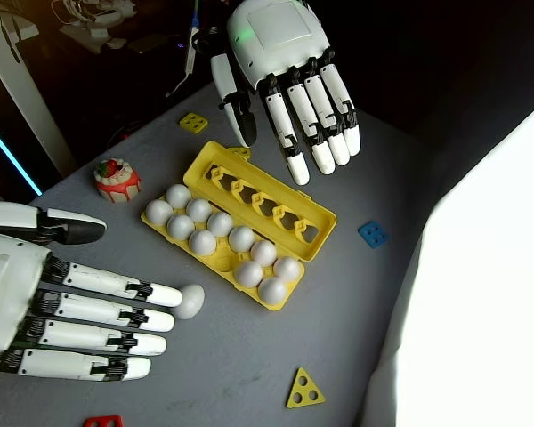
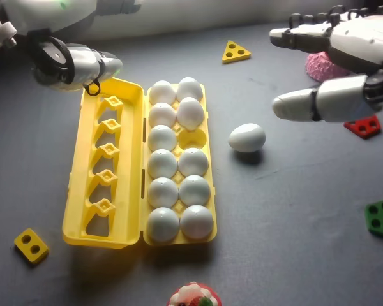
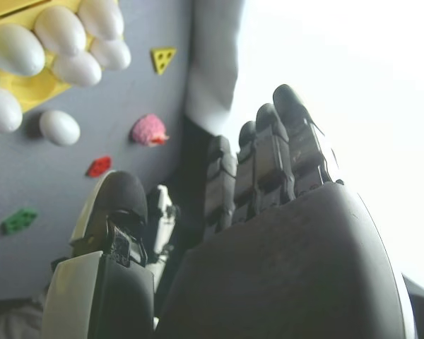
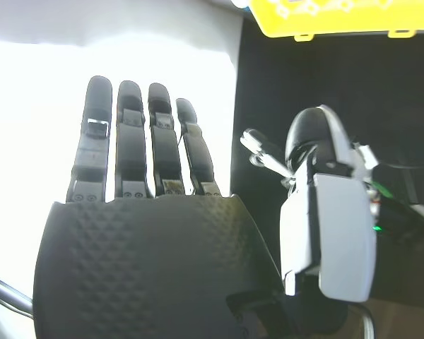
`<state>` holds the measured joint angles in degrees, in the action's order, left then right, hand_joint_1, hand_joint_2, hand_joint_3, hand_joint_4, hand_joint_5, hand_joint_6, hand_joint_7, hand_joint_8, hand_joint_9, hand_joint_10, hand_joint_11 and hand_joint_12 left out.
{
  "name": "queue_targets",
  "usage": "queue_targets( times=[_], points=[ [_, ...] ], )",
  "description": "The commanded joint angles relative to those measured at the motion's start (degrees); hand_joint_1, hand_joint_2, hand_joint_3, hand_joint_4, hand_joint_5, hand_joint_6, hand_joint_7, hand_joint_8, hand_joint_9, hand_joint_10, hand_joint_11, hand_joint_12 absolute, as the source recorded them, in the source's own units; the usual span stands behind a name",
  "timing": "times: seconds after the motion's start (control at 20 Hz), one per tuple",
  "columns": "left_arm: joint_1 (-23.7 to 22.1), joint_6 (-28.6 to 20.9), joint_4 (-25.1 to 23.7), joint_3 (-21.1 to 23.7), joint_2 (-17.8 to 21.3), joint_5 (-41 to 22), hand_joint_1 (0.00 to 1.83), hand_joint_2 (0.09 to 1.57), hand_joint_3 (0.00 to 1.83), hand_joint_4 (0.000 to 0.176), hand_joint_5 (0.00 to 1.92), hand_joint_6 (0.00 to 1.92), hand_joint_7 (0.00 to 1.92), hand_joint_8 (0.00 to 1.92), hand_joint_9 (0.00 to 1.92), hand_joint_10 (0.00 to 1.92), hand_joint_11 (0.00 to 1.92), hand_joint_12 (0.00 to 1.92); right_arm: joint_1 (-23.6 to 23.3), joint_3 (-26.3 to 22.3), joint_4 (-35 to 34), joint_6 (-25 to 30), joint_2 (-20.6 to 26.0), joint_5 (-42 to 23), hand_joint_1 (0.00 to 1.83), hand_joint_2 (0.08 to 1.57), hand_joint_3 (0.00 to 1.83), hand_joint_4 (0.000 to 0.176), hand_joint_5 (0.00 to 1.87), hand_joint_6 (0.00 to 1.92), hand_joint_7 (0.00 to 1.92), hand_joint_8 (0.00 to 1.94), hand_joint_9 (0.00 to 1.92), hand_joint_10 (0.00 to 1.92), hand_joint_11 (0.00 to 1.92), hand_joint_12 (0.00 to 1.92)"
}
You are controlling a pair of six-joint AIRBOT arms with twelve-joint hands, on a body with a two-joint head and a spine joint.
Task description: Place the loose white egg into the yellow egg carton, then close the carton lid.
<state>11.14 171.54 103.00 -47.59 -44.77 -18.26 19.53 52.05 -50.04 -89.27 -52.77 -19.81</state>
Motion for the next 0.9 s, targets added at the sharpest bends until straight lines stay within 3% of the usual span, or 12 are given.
queue_targets(
  times=[0.0, 0.15, 0.25, 0.3, 0.35, 0.4, 0.55, 0.6, 0.75, 0.8, 0.85],
  points=[
    [-1.13, 0.22, -1.62, 0.21, -0.14, 0.86, 0.45, 1.38, 0.02, 0.039, 0.20, 0.00, 0.13, 0.00, 0.15, 0.01, 0.00, 0.57, -0.86, 0.41, -0.15, -0.95, -0.48, -5.00, 0.38, 1.05, 0.00, 0.000, 0.13, 0.00, 0.19, 0.00, 0.20, 0.00, 0.00, 0.70],
    [-2.89, 0.19, 2.68, -1.04, -0.80, -2.16, 0.51, 1.37, 0.01, 0.039, 0.18, 0.01, 0.11, 0.00, 0.14, 0.00, 0.00, 0.45, -0.55, 3.16, -7.83, -6.27, -4.12, -5.06, 0.31, 0.99, 0.00, 0.000, 0.10, 0.00, 0.16, 0.00, 0.22, 0.01, 0.00, 0.82],
    [-4.35, 0.18, 2.30, -0.28, -1.10, -5.97, 0.50, 1.37, 0.01, 0.045, 0.14, 0.00, 0.09, 0.00, 0.12, 0.00, 0.00, 0.37, -0.21, 5.35, -11.71, -7.53, -6.53, -5.05, 0.49, 0.98, 0.00, 0.000, 0.05, 0.00, 0.10, 0.00, 0.15, 0.00, 0.00, 0.71],
    [-4.42, 0.18, 1.19, 0.39, -0.96, -8.79, 0.50, 1.37, 0.01, 0.045, 0.14, 0.00, 0.09, 0.00, 0.12, 0.00, 0.00, 0.37, -0.19, 6.40, -12.85, -7.74, -7.63, -5.04, 0.49, 0.98, 0.00, 0.000, 0.05, 0.00, 0.10, 0.00, 0.15, 0.00, 0.00, 0.71],
    [-4.30, 0.18, 1.20, 0.98, -0.55, -11.92, 0.57, 1.33, 0.00, 0.048, 0.14, 0.00, 0.11, 0.00, 0.15, 0.01, 0.00, 0.49, -0.20, 7.05, -13.40, -7.78, -8.44, -5.16, 0.81, 0.99, 0.00, 0.000, 0.04, 0.00, 0.08, 0.00, 0.12, 0.00, 0.00, 0.43],
    [-4.42, 0.18, 1.94, 1.07, -0.58, -13.54, 0.68, 1.29, 0.00, 0.043, 0.18, 0.01, 0.12, 0.00, 0.17, 0.01, 0.00, 0.60, -0.16, 7.43, -13.62, -7.79, -9.01, -5.60, 1.04, 0.97, 0.00, 0.008, 0.04, 0.00, 0.08, 0.00, 0.11, 0.00, 0.00, 0.32],
    [-2.89, 0.20, 3.49, 0.19, -2.94, -17.64, 0.81, 1.25, 0.00, 0.052, 0.16, 0.00, 0.10, 0.00, 0.17, 0.00, 0.00, 0.69, 0.19, 9.11, -14.20, -8.66, -11.78, -6.34, 1.19, 1.00, 0.01, 0.007, 0.03, 0.00, 0.06, 0.00, 0.09, 0.00, 0.00, 0.30],
    [-2.66, 0.20, 3.69, -0.10, -3.36, -18.43, 0.88, 1.22, 0.00, 0.067, 0.08, 0.00, 0.06, 0.00, 0.13, 0.00, 0.00, 0.64, 0.26, 9.31, -14.86, -9.08, -12.10, -6.35, 1.26, 1.08, 0.02, 0.014, 0.01, 0.00, 0.02, 0.00, 0.05, 0.00, 0.00, 0.06],
    [-1.75, 0.21, 6.00, -0.10, -3.71, -19.48, 0.95, 1.20, 0.00, 0.057, 0.08, 0.00, 0.05, 0.00, 0.13, 0.00, 0.00, 0.65, 0.24, 10.72, -19.19, -11.19, -14.09, -6.35, 1.25, 1.09, 0.02, 0.018, 0.06, 0.01, 0.10, 0.02, 0.08, 0.02, 0.03, 0.01],
    [-1.77, 0.21, 7.44, -0.24, -3.76, -19.65, 0.98, 1.18, 0.00, 0.065, 0.11, 0.01, 0.05, 0.00, 0.14, 0.01, 0.00, 0.70, 0.21, 10.76, -20.29, -11.50, -14.46, -6.35, 1.25, 1.08, 0.00, 0.006, 0.09, 0.00, 0.10, 0.00, 0.09, 0.01, 0.00, 0.24],
    [-1.58, 0.21, 7.95, -0.26, -3.76, -19.65, 0.98, 1.18, 0.00, 0.065, 0.11, 0.01, 0.05, 0.00, 0.14, 0.01, 0.00, 0.70, 0.20, 10.76, -20.51, -11.71, -14.92, -6.35, 1.25, 1.08, 0.00, 0.006, 0.09, 0.00, 0.10, 0.00, 0.09, 0.01, 0.00, 0.24]
  ],
)
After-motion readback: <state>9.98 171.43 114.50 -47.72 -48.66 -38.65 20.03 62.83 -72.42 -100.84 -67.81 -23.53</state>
